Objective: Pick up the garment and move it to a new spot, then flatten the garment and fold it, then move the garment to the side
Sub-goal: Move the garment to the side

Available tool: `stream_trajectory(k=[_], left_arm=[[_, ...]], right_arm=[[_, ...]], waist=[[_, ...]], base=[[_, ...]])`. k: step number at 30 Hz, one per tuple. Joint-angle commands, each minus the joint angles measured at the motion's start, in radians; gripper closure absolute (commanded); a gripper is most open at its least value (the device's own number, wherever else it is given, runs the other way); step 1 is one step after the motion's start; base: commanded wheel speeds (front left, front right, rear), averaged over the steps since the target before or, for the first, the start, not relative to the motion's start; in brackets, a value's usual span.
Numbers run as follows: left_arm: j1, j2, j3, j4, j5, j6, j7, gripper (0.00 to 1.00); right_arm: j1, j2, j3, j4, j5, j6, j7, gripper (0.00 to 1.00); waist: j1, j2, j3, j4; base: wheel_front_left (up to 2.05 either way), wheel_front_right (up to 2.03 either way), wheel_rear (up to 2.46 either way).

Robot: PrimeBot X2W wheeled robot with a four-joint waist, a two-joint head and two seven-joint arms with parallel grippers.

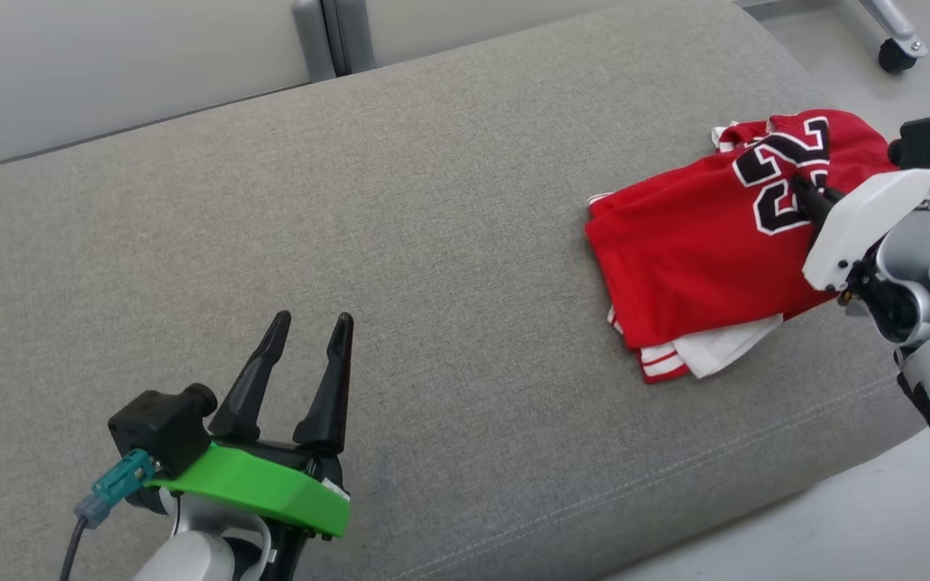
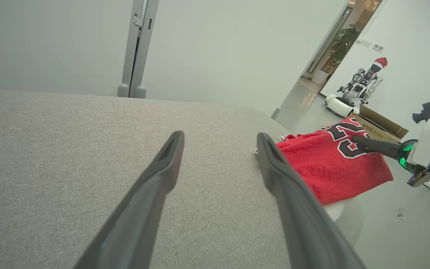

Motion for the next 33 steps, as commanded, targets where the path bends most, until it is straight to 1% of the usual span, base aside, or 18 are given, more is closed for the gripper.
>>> stream_trajectory(k=[1, 6, 12, 16, 20, 24, 27, 30, 32, 33], left_arm=[[-0.017, 0.012, 0.009, -0.008, 0.007, 0.008, 0.004, 0.0], [-0.03, 0.041, 0.033, -0.047, 0.019, 0.03, 0.016, 0.0], [-0.047, 0.08, 0.051, -0.098, 0.034, 0.058, 0.044, 0.0], [-0.06, 0.097, 0.055, -0.122, 0.043, 0.069, 0.063, 0.0], [-0.082, 0.117, 0.053, -0.154, 0.056, 0.081, 0.093, 0.0], [-0.104, 0.128, 0.044, -0.179, 0.07, 0.091, 0.122, 0.0], [-0.122, 0.138, 0.039, -0.196, 0.084, 0.098, 0.143, 0.0], [-0.138, 0.145, 0.031, -0.209, 0.096, 0.102, 0.162, 0.0], [-0.146, 0.152, 0.027, -0.217, 0.104, 0.106, 0.172, 0.0], [-0.151, 0.153, 0.024, -0.222, 0.106, 0.106, 0.178, 0.0]], right_arm=[[-0.027, -0.011, -0.004, 0.012, -0.011, -0.001, -0.004, 1.0], [-0.095, -0.046, -0.013, 0.05, -0.024, -0.001, -0.013, 1.0], [-0.156, -0.102, -0.021, 0.059, -0.036, -0.001, -0.028, 1.0], [-0.186, -0.124, -0.032, 0.07, -0.039, -0.001, -0.04, 1.0], [-0.225, -0.173, -0.033, 0.084, -0.071, -0.001, -0.053, 1.0], [-0.255, -0.222, -0.022, 0.128, -0.132, -0.001, -0.087, 1.0], [-0.277, -0.245, -0.013, 0.176, -0.179, -0.001, -0.117, 1.0], [-0.299, -0.286, 0.011, 0.228, -0.266, -0.001, -0.163, 1.0], [-0.32, -0.289, 0.003, 0.272, -0.301, -0.001, -0.2, 1.0], [-0.328, -0.289, -0.005, 0.297, -0.317, -0.001, -0.219, 0.97]], waist=[[0.0, 0.0, 0.025, 0.0], [0.0, 0.0, 0.075, -0.009], [0.0, 0.0, 0.142, -0.025], [0.0, 0.0, 0.175, -0.025], [0.0, 0.0, 0.219, -0.015], [0.0, 0.0, 0.261, 0.007], [0.0, 0.0, 0.292, 0.029], [0.0, 0.0, 0.321, 0.054], [0.0, 0.0, 0.339, 0.067], [0.0, 0.0, 0.347, 0.075]], base=[[0.0, 0.0, 0.0], [0.0, 0.0, 0.0], [0.0, 0.0, 0.0], [0.0, 0.0, 0.0], [0.0, 0.0, 0.0], [0.0, 0.0, 0.0], [0.0, 0.0, 0.0], [0.0, 0.0, 0.0], [0.0, 0.0, 0.0], [0.0, 0.0, 0.0]])
